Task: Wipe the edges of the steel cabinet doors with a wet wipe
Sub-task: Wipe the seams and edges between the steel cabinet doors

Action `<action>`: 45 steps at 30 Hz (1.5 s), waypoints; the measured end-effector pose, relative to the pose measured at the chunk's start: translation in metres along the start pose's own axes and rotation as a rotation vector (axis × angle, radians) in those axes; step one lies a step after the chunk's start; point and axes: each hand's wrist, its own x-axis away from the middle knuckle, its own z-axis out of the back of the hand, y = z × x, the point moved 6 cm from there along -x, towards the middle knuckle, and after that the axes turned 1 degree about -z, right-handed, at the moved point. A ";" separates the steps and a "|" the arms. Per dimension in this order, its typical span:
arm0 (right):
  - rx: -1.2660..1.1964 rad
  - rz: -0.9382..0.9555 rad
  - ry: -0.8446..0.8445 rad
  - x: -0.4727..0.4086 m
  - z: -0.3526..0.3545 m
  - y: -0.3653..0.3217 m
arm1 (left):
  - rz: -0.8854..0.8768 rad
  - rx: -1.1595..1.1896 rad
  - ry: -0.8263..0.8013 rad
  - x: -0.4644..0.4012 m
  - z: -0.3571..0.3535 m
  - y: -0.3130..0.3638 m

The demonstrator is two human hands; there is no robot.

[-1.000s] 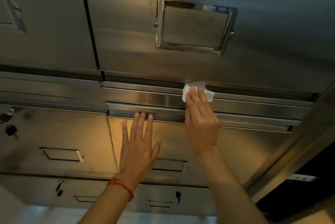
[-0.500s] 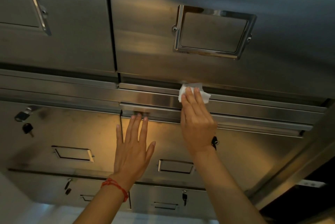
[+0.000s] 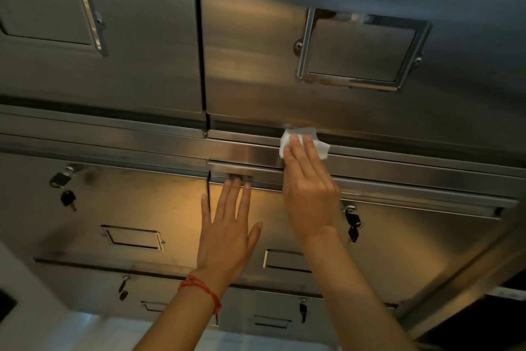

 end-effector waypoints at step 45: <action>-0.014 0.469 -0.005 -0.015 -0.022 -0.038 | -0.027 -0.018 0.094 0.001 -0.002 -0.005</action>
